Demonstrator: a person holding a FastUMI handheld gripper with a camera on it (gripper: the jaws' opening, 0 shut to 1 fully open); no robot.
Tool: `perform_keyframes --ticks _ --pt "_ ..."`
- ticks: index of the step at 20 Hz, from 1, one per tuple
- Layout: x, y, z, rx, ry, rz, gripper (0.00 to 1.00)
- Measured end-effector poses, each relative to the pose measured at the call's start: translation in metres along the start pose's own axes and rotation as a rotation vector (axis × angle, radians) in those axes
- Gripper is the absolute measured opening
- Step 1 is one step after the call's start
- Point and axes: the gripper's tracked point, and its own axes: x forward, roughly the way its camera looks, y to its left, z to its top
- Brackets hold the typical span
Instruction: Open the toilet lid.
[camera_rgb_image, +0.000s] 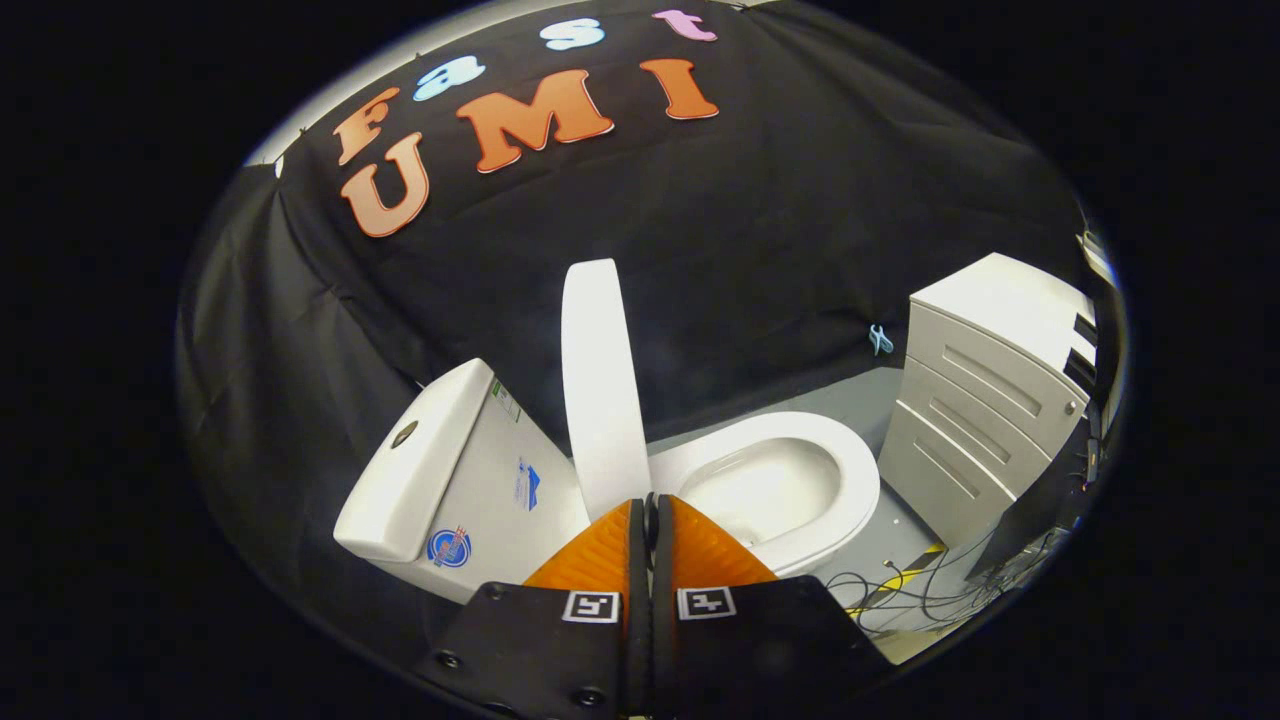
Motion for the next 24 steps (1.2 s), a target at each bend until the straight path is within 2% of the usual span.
perform_keyframes --ticks 14,18,24 --pt "-0.006 0.083 -0.018 -0.187 -0.084 0.005 0.08" --pt "-0.007 0.108 -0.029 -0.201 -0.08 0.035 0.08" --pt "-0.008 0.146 -0.05 -0.293 -0.075 0.086 0.08"
